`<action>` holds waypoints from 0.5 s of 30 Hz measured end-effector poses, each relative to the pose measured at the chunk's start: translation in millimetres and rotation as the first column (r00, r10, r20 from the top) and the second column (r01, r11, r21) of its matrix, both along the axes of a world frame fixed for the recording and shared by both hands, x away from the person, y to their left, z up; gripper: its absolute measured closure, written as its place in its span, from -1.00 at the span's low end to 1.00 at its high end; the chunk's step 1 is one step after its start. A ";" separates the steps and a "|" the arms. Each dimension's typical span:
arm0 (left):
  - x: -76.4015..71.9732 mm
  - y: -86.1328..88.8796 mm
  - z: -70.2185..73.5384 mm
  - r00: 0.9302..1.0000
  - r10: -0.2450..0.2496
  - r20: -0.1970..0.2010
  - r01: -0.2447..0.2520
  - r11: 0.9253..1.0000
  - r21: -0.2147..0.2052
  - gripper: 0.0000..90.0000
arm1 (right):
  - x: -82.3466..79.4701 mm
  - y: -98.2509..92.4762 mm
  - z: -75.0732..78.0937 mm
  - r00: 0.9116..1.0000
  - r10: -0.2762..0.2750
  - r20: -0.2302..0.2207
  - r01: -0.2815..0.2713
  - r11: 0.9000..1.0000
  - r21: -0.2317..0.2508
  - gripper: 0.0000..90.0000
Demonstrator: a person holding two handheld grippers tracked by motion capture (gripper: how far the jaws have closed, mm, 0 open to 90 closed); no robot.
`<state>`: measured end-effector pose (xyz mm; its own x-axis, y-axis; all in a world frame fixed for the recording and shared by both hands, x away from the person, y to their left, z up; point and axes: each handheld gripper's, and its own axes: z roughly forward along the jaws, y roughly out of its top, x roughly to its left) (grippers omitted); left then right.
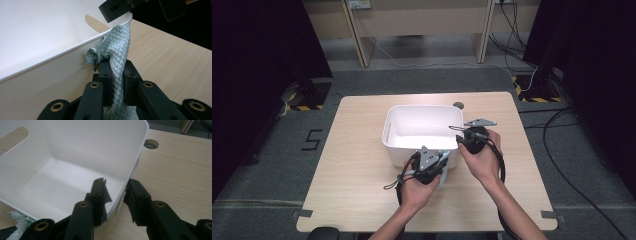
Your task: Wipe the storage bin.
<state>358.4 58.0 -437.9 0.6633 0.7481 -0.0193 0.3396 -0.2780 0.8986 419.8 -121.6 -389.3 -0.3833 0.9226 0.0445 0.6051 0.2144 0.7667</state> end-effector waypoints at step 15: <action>2.8 -10.5 -1.1 1.000 -0.020 -0.011 0.020 1.000 0.013 0.78 | 0.0 -0.1 0.0 1.000 0.003 0.002 -0.003 1.000 -0.004 0.51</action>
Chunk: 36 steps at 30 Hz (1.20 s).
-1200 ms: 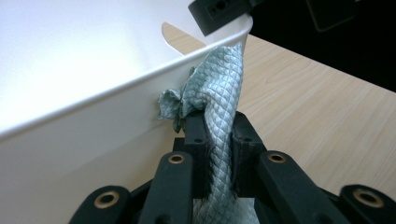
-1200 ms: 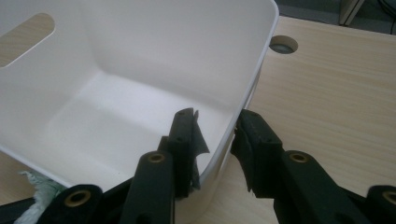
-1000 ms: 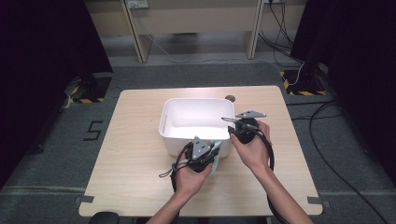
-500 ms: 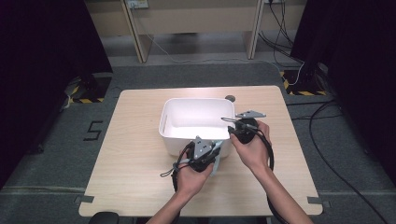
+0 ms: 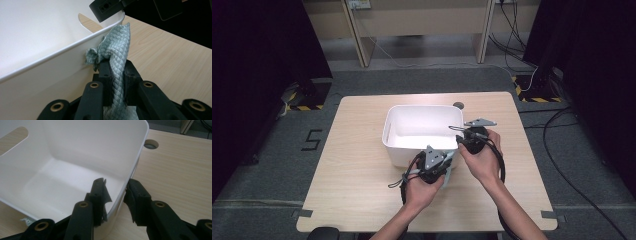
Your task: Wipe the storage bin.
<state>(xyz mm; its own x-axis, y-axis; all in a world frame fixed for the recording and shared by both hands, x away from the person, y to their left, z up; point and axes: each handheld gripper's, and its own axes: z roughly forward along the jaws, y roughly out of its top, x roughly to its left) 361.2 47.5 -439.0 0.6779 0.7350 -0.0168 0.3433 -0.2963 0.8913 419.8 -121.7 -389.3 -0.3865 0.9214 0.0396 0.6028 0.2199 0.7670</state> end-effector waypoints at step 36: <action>6.1 -9.6 -51.6 0.999 -0.013 -0.051 0.018 0.995 0.102 0.78 | 0.0 0.1 -0.1 1.000 0.004 0.001 -0.004 1.000 0.000 0.51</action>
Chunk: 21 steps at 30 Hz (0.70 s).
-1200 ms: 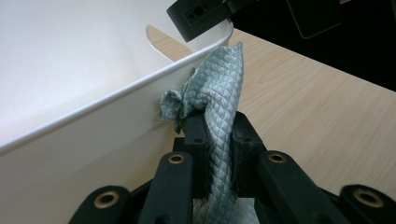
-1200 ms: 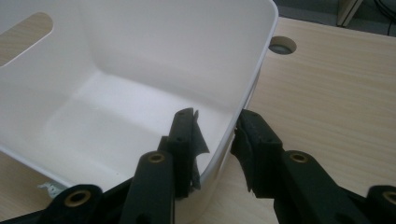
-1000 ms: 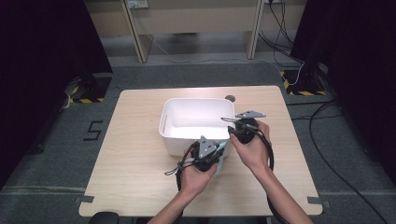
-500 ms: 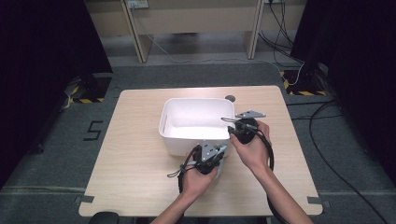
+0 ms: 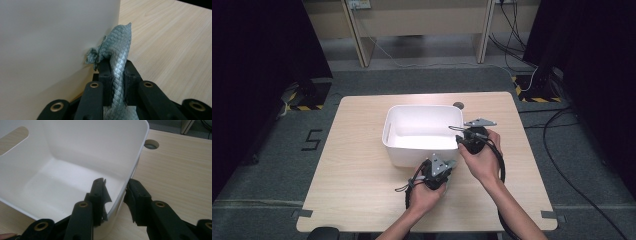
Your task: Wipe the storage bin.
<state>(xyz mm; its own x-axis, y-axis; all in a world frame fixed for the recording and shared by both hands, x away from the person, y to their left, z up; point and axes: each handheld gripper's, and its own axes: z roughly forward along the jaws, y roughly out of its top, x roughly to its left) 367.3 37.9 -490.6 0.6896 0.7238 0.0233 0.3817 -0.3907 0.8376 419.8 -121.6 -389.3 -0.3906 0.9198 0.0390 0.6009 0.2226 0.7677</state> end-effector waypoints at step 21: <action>5.4 -11.5 -8.6 0.999 -0.022 -0.028 0.023 0.999 0.034 0.78 | 0.2 0.5 -0.1 1.000 -0.002 -0.001 0.002 1.000 -0.001 0.51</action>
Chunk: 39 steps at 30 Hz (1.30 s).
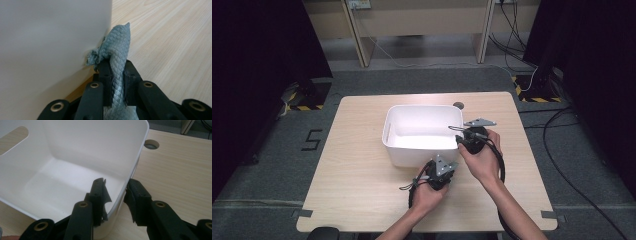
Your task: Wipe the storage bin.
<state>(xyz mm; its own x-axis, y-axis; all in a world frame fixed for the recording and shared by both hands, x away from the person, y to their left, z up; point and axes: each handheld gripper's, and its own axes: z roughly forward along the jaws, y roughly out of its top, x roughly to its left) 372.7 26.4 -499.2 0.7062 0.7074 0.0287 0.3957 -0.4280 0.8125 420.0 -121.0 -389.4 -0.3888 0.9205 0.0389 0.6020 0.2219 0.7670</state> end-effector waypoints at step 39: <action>-15.5 9.6 52.5 0.996 -0.033 0.088 0.041 0.995 -0.091 0.78 | 1.2 -2.3 0.3 1.000 0.014 -0.011 -0.013 1.000 0.014 0.46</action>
